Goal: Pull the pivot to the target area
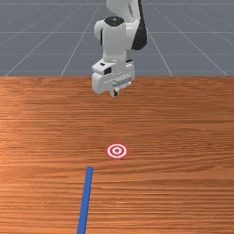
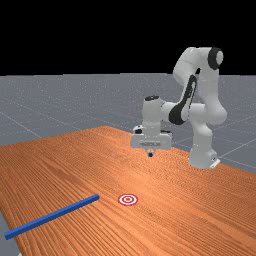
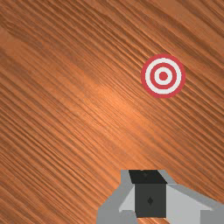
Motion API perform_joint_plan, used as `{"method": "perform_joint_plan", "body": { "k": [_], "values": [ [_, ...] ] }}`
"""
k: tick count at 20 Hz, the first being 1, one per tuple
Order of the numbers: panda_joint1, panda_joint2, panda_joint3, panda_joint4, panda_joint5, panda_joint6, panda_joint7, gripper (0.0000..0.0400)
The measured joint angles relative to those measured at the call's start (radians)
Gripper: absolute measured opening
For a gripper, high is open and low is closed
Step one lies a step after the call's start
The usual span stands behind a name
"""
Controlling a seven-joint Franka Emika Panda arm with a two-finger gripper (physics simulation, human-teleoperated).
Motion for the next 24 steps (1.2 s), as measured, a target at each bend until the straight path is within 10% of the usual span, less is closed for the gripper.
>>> {"method": "perform_joint_plan", "body": {
  "k": [12,13,15,20,21,24],
  "values": [
    [0.034,0.168,-0.067,0.203,0.025,-0.031,0.167,0.0],
    [0.009,0.258,-0.043,0.355,0.015,-0.269,-0.117,0.0],
    [0.006,0.282,-0.046,0.39,0.013,-0.324,-0.126,0.0],
    [0.01,0.252,-0.064,0.241,0.044,-0.038,-0.004,0.0],
    [-0.056,0.275,-0.007,0.259,0.191,-0.072,-0.274,0.0],
    [-0.023,0.275,-0.04,0.222,0.074,0.082,-0.167,0.0]
  ]
}}
